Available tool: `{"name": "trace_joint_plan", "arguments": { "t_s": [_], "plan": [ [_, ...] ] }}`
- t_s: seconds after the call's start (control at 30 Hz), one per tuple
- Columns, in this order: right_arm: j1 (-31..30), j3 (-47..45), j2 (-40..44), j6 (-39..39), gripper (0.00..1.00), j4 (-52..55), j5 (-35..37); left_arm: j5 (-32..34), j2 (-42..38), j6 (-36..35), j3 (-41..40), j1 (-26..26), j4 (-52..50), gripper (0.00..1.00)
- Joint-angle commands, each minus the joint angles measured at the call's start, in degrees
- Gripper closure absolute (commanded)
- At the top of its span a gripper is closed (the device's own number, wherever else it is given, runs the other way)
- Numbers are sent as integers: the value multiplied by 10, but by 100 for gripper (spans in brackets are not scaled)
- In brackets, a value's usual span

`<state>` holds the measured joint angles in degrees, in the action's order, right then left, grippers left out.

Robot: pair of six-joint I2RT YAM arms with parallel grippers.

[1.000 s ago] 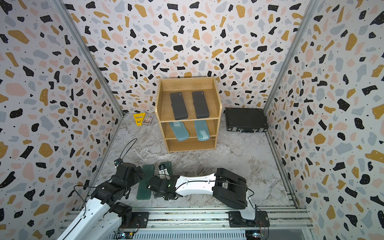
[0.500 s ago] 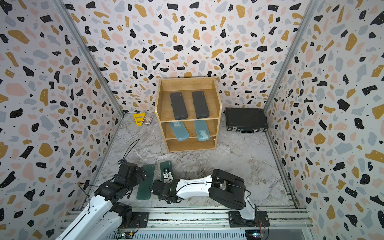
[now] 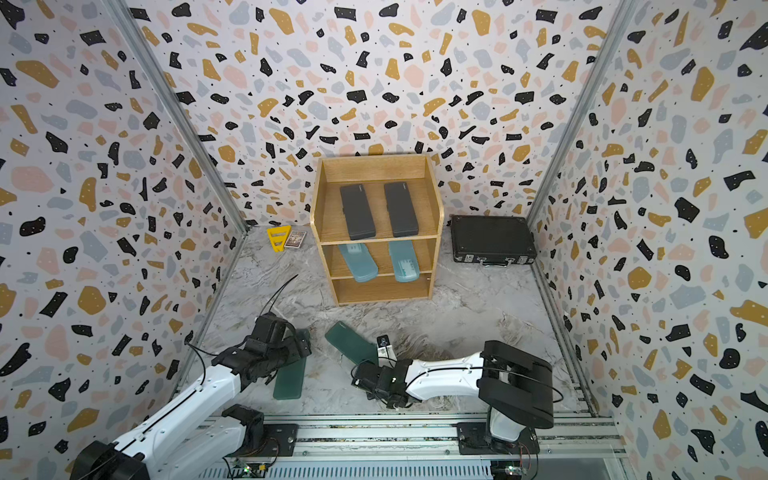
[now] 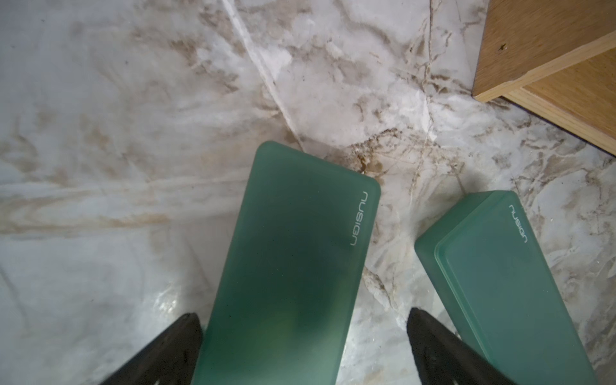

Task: Place the pencil cases on the shelf according to color
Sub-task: Pick up the pencil case from the center of the board.

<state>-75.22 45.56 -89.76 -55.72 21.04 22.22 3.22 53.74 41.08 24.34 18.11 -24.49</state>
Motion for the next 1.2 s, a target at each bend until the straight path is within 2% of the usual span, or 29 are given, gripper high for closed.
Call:
{"name": "trace_joint_plan", "arguments": {
  "t_s": [0.0, 0.2, 0.4, 0.53, 0.73, 0.93, 1.17],
  "plan": [
    [8, 8, 38, 83, 0, 21, -27, -19, 13, -4, -6, 8, 48, 0],
    [19, 50, 51, 189, 0, 53, -71, -5, 1, 14, -3, 24, 57, 0],
    [41, 106, -4, 267, 0, 51, -129, 72, -77, 16, 34, 23, -51, 0],
    [49, 149, -58, 301, 0, 66, -118, 77, -117, 15, 37, 23, -78, 0],
    [68, 170, -103, 332, 0, 72, -110, 75, -122, 13, 30, 22, -84, 0],
    [70, 173, -131, 346, 0, 79, -80, 65, -123, 11, 34, 23, -80, 0],
    [73, 182, -123, 362, 0, 111, -44, 55, -124, 3, 37, 22, -78, 0]
  ]
}}
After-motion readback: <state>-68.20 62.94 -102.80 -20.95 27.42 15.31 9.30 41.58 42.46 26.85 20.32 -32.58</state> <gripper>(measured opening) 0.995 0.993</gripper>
